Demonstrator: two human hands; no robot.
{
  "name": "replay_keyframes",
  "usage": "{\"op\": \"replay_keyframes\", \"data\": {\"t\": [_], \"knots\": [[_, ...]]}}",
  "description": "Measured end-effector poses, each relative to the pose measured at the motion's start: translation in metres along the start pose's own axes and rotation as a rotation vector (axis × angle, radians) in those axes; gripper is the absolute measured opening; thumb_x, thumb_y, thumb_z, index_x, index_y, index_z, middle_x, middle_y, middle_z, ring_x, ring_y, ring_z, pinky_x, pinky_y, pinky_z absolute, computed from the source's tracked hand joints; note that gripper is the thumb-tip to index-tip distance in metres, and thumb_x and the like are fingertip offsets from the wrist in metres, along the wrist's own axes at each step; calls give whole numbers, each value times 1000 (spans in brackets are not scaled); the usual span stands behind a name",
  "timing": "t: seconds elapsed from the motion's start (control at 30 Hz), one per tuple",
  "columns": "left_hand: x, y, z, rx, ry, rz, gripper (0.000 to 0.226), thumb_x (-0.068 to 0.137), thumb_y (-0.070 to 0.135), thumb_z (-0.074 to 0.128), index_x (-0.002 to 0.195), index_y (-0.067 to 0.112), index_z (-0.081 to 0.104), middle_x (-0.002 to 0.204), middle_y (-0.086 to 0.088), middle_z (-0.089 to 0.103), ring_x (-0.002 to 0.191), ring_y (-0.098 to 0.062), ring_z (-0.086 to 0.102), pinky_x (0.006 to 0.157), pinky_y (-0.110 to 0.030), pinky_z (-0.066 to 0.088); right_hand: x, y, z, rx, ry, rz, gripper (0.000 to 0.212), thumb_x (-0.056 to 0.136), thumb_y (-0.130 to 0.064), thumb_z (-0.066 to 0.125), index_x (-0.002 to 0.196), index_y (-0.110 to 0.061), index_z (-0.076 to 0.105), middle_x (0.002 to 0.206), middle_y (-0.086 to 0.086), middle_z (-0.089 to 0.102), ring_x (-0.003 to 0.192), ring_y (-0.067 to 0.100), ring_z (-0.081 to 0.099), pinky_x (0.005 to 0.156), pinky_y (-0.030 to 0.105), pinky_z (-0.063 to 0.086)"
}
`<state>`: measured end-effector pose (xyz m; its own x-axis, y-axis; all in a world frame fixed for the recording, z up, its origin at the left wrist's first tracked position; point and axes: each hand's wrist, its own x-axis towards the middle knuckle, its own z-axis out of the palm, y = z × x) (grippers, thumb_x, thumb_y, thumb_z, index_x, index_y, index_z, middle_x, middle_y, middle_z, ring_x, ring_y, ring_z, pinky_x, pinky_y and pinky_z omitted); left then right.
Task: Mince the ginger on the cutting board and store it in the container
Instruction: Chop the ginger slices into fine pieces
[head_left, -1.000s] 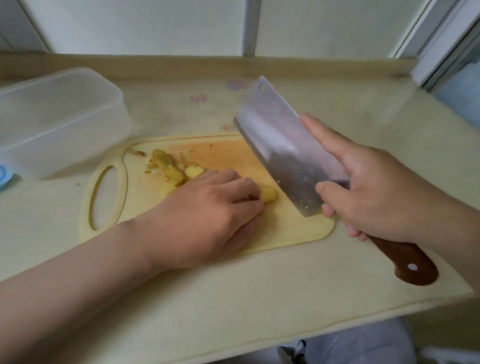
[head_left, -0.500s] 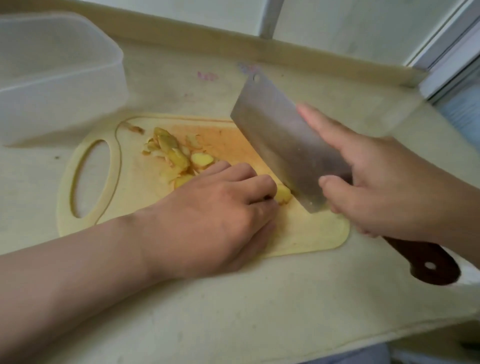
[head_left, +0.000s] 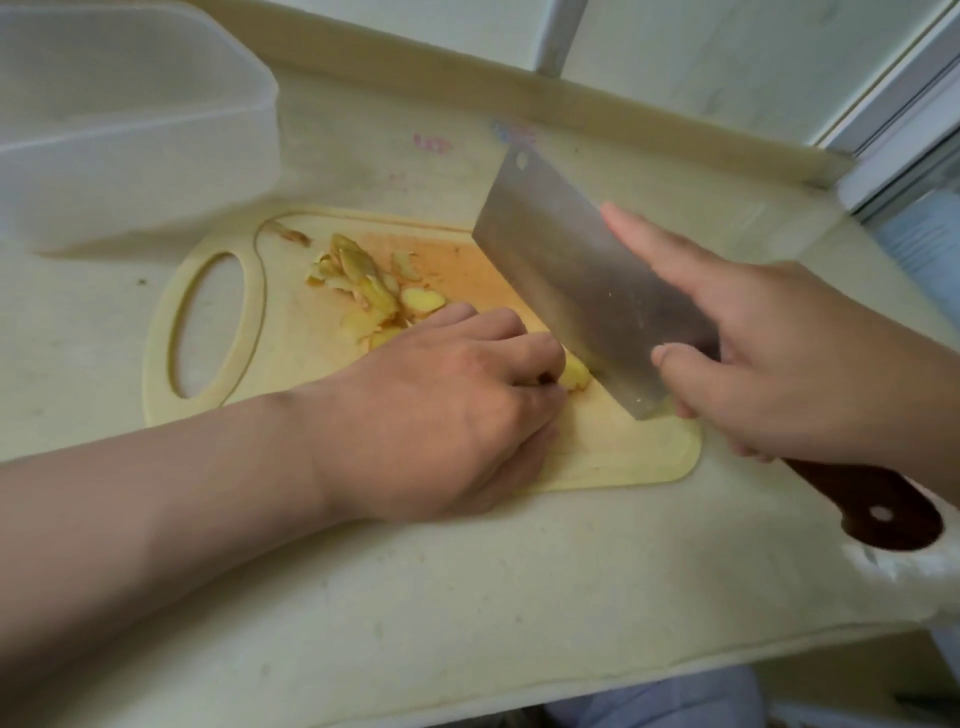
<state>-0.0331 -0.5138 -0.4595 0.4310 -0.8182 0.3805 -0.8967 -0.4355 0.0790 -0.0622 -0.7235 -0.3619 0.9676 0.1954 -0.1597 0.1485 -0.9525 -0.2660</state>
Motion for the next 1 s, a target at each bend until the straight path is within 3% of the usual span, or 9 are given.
{"op": "replay_keyframes", "data": {"t": [0.07,0.13,0.3,0.4,0.57,0.7,0.83,1.0], "knots": [[0,0,0,12,7,3,47,104,35,32,106,9,71,108,-6,64,90,-31,56,74,-46,45,15,-6,0,-70,2,-58,90,98,-14,50,158,-61,2,60,-7,69,44,11,64,55,39,60],[-1,0,1,21,8,7,46,104,35,32,107,10,71,110,-5,63,90,-30,55,74,-46,45,17,-6,4,-58,57,-87,90,98,-12,50,160,-56,2,61,-3,68,46,13,63,56,41,58],[-1,-1,3,36,-14,-1,44,104,38,32,109,14,69,115,-1,60,94,-27,55,77,-44,45,-22,3,19,124,229,22,93,95,-16,53,148,-75,5,64,18,68,46,30,61,52,46,57],[-1,-3,2,34,-2,3,43,102,38,34,106,14,69,114,-2,60,93,-27,55,76,-44,46,-34,6,17,112,208,18,92,93,-18,54,147,-77,8,62,19,66,45,32,59,46,44,51],[0,-2,3,42,-13,11,43,102,38,36,106,13,70,113,-3,61,91,-28,54,75,-44,45,-3,-2,0,1,-1,-20,89,98,-13,50,153,-69,6,62,10,69,42,20,63,51,39,59],[-1,-2,2,49,-6,14,45,104,37,33,106,12,71,112,-4,62,90,-29,55,75,-45,45,20,-10,5,3,61,-68,91,95,-7,49,162,-53,7,57,5,67,42,15,63,51,38,61],[-1,0,1,62,-19,-13,46,103,38,31,112,12,68,112,-4,61,92,-30,56,77,-46,46,4,-1,15,68,172,-26,93,98,-10,52,157,-62,2,64,12,69,49,23,63,57,46,58],[0,1,0,74,-18,-61,53,102,39,27,120,9,66,111,-7,61,93,-33,57,77,-47,47,-1,3,17,82,181,-13,93,98,-12,53,154,-67,3,67,13,70,50,23,63,59,45,58]]}}
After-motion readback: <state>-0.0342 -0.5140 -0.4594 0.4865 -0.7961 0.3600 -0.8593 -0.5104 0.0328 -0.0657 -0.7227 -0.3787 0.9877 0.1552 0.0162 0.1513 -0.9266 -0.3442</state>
